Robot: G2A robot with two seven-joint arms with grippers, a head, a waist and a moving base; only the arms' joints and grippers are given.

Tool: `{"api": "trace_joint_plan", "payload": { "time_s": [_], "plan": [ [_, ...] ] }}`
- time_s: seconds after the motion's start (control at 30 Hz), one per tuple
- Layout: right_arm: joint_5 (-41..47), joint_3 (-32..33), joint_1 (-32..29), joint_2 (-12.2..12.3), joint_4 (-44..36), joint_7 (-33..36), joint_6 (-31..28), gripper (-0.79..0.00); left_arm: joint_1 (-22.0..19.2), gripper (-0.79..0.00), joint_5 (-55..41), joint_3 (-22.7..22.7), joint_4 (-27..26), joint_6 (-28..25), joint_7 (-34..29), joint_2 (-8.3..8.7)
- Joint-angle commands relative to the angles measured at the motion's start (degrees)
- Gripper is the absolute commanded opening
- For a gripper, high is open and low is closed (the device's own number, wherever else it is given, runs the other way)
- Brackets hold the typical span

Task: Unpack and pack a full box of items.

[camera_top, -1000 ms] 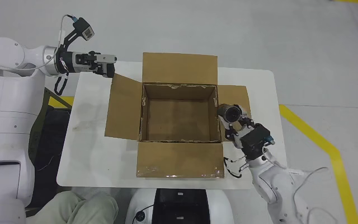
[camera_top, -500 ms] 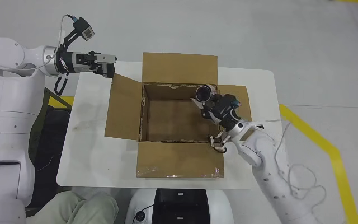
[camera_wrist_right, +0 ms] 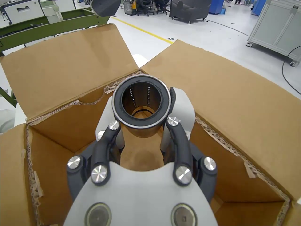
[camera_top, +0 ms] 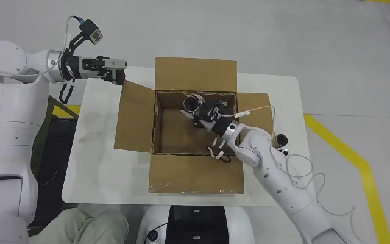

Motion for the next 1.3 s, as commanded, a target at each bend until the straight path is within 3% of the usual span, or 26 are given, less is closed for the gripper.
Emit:
{"api": "trace_joint_plan", "payload": {
  "time_s": [0.0,1.27],
  "plan": [
    [0.6,-1.0,1.3,-0.4,1.6,0.5,-0.2,-0.785,0.0,0.0,0.0,0.0,0.0,0.0,0.0,0.0],
    [7.6,-14.1,17.6,-8.5,26.6,17.8,-7.0,-0.785,0.0,0.0,0.0,0.0,0.0,0.0,0.0,0.0]
  ]
}}
